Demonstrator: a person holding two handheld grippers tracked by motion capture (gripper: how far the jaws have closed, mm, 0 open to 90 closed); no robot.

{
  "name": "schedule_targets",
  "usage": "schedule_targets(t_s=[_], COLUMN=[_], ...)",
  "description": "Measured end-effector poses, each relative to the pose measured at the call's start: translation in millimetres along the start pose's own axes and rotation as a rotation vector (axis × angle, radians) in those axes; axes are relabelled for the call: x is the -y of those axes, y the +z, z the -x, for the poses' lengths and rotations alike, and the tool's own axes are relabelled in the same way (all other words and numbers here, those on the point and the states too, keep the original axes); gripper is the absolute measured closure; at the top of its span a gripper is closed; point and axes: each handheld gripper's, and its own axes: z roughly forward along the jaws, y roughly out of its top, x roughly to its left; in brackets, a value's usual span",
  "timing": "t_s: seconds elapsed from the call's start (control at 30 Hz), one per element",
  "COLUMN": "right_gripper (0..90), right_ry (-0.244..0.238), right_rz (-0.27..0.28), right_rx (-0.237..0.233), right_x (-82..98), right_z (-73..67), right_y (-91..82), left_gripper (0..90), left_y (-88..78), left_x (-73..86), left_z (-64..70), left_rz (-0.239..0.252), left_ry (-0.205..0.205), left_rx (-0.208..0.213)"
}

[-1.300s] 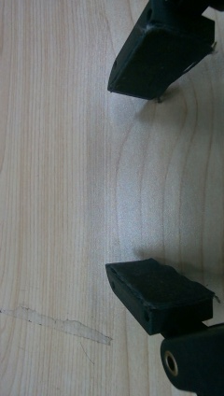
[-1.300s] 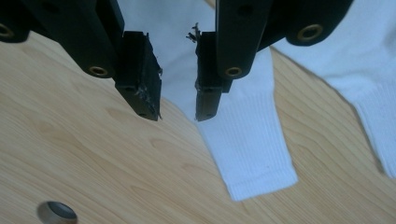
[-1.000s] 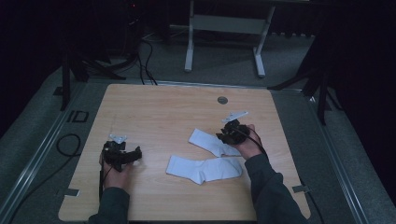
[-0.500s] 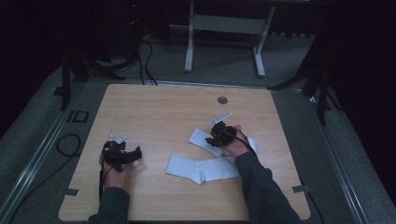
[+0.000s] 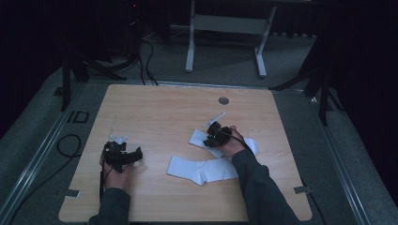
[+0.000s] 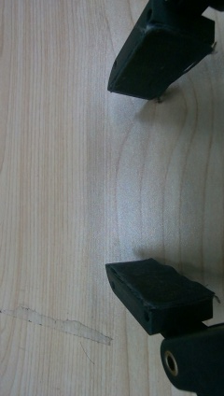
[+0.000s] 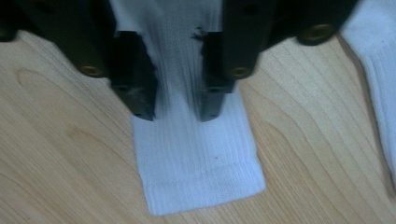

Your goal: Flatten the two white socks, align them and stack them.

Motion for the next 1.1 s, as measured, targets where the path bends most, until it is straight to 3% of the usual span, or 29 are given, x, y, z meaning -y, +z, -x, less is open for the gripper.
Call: schedule_targets(t_s=[0.07,0.4,0.83,1.1], right_gripper=[82.0,83.1,83.1,83.1], right_ry=[0.004,0.032,0.048,0.037], right_rz=[0.009,0.021,0.094,0.138], right_rx=[0.016,0.036,0.078,0.086], right_x=[1.1,11.0,33.8,39.8], right_z=[0.9,12.2,28.9,25.5], right_y=[0.0,-8.3,-69.0,-98.2], left_gripper=[12.0,12.0,12.0,12.0], left_y=[-0.1,0.0,0.0,0.0], left_x=[0.0,0.0,0.1,0.1], left_z=[0.4,0.6,0.6,0.6], left_rz=[0.0,0.001,0.001,0.001], left_ry=[0.001,0.002,0.001,0.001], left_rx=[0.002,0.002,0.002,0.002])
